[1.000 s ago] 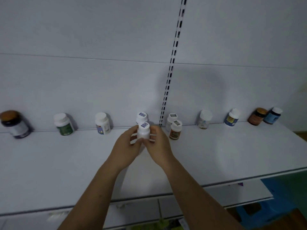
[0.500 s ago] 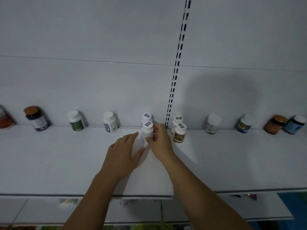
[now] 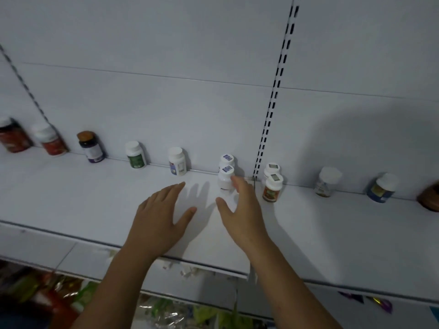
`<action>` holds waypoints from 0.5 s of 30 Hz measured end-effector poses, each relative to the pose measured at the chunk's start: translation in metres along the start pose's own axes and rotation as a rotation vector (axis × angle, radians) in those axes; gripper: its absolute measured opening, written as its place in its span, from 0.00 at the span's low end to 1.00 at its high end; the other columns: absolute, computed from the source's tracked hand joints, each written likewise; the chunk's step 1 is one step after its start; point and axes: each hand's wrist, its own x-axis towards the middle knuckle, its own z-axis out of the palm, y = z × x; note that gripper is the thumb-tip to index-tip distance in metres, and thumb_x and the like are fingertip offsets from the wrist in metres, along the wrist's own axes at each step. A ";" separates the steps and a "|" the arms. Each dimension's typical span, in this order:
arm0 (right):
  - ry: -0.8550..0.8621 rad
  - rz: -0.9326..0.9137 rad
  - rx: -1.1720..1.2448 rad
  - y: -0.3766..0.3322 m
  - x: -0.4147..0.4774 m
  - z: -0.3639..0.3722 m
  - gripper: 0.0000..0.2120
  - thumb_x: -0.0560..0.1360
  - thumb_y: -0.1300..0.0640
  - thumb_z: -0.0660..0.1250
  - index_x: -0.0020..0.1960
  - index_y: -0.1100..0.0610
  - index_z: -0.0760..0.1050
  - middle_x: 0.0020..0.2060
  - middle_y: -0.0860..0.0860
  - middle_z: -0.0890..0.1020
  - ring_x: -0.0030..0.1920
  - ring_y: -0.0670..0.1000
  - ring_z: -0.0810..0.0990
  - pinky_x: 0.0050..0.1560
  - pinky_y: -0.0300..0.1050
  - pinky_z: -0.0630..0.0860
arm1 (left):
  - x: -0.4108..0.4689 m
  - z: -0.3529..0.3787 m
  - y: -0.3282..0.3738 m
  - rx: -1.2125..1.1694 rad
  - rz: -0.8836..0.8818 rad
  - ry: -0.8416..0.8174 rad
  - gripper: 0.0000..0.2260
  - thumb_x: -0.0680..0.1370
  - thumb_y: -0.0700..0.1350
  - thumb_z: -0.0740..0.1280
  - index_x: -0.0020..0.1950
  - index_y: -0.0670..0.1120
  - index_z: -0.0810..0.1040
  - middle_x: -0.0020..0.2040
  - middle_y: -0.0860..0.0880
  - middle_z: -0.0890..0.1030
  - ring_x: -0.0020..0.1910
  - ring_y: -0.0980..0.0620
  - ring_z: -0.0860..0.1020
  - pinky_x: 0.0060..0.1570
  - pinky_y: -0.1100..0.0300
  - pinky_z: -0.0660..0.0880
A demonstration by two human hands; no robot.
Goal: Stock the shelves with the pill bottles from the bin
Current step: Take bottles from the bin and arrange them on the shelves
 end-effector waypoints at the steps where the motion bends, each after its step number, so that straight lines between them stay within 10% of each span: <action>1: -0.051 -0.046 -0.032 -0.010 -0.004 -0.003 0.25 0.80 0.48 0.70 0.74 0.46 0.68 0.68 0.45 0.74 0.68 0.45 0.72 0.67 0.41 0.68 | -0.007 -0.005 -0.004 0.014 -0.022 0.015 0.36 0.79 0.72 0.52 0.82 0.55 0.64 0.77 0.53 0.72 0.74 0.49 0.72 0.73 0.46 0.71; 15: -0.705 -0.608 -0.249 -0.151 -0.044 0.134 0.32 0.81 0.35 0.63 0.80 0.46 0.61 0.74 0.47 0.69 0.73 0.51 0.67 0.72 0.52 0.66 | -0.167 -0.121 -0.130 0.224 -0.520 0.176 0.34 0.80 0.72 0.55 0.83 0.59 0.59 0.80 0.55 0.67 0.78 0.49 0.66 0.75 0.41 0.67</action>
